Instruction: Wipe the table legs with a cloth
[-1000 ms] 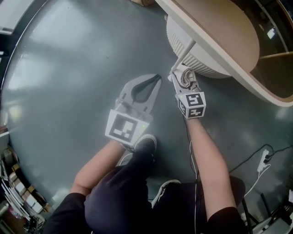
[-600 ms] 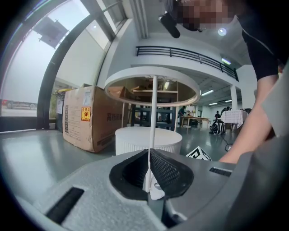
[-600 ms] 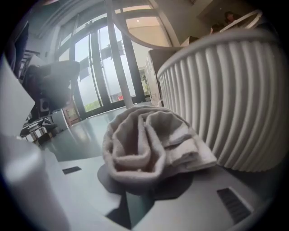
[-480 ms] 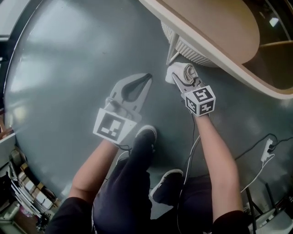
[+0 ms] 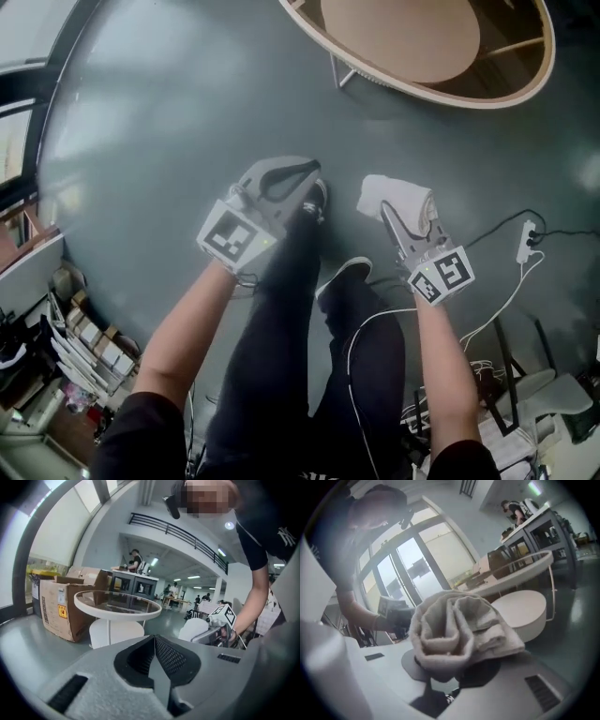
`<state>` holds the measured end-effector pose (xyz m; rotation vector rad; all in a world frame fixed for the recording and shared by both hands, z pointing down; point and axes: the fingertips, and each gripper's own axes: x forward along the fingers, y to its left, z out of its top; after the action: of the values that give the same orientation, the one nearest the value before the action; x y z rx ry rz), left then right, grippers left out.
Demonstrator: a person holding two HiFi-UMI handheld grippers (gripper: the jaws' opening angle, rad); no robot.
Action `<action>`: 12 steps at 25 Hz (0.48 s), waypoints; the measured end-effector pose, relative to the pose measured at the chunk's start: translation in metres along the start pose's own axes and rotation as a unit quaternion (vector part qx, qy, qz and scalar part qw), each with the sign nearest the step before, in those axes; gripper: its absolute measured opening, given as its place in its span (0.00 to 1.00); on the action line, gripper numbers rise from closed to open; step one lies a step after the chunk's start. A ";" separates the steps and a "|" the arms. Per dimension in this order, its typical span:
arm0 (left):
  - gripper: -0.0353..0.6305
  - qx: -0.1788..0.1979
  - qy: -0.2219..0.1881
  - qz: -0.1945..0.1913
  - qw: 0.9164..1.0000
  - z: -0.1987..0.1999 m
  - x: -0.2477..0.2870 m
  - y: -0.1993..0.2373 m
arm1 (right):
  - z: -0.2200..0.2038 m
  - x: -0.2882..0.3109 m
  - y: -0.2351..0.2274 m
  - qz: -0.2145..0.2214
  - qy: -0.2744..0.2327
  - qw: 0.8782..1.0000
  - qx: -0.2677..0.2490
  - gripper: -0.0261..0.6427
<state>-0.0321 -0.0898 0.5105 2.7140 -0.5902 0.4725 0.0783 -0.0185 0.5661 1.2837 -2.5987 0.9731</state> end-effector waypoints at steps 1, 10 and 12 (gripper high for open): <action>0.06 -0.008 0.000 -0.007 1.000 0.021 -0.019 -0.012 | 0.032 -0.026 0.025 -0.002 -0.014 1.000 0.002 0.17; 0.06 -0.040 0.009 -0.024 0.999 0.197 -0.188 -0.167 | 0.271 -0.229 0.258 0.049 -0.084 0.993 -0.071 0.17; 0.06 -0.042 -0.016 -0.037 0.998 0.244 -0.210 -0.207 | 0.300 -0.265 0.297 0.066 -0.090 0.992 -0.065 0.17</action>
<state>-0.0601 0.0686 0.1632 2.6582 -0.5042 0.3770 0.0878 0.1231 0.0885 1.2352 -2.8608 0.7196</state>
